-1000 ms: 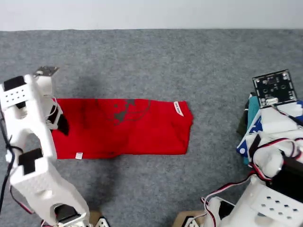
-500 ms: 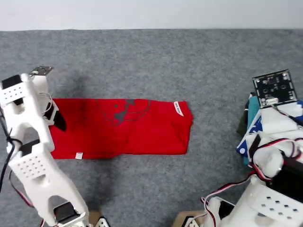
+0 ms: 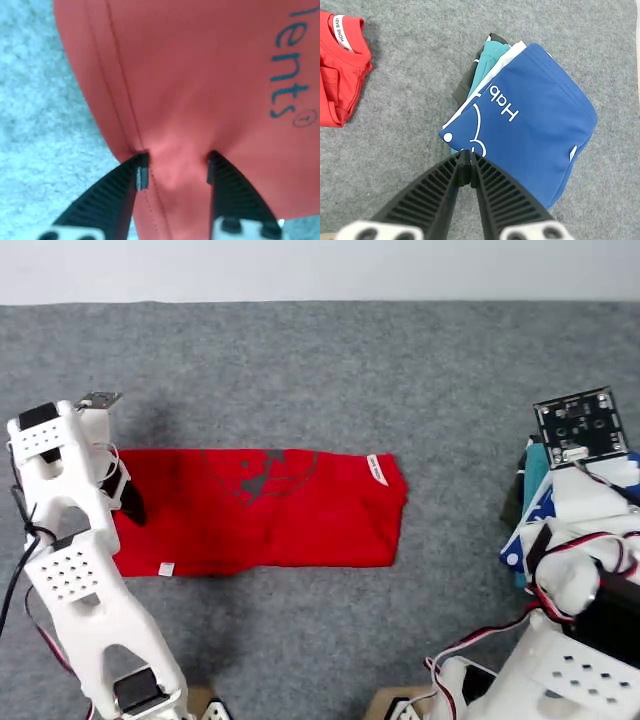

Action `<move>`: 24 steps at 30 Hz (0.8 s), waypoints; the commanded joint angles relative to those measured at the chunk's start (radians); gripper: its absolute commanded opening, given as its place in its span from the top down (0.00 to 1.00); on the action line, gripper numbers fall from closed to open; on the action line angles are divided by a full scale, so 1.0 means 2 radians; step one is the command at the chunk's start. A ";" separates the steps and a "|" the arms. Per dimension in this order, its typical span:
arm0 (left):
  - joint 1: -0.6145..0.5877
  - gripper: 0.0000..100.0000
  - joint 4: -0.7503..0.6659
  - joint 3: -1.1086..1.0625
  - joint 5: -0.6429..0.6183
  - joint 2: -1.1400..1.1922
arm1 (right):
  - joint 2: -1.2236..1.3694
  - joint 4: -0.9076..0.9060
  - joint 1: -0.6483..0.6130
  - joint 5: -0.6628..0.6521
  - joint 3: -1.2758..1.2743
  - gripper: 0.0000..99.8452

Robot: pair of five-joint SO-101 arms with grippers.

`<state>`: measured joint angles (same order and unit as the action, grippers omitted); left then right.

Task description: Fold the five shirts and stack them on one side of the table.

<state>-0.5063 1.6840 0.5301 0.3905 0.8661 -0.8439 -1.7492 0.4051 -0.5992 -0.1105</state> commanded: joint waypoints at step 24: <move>0.027 0.91 0.036 0.001 0.010 -0.009 | -0.005 -0.006 0.007 -0.051 0.004 0.99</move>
<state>-0.4618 1.7254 0.5608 0.4058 0.8861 -0.8439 -1.7492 0.4051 -0.6912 -0.1105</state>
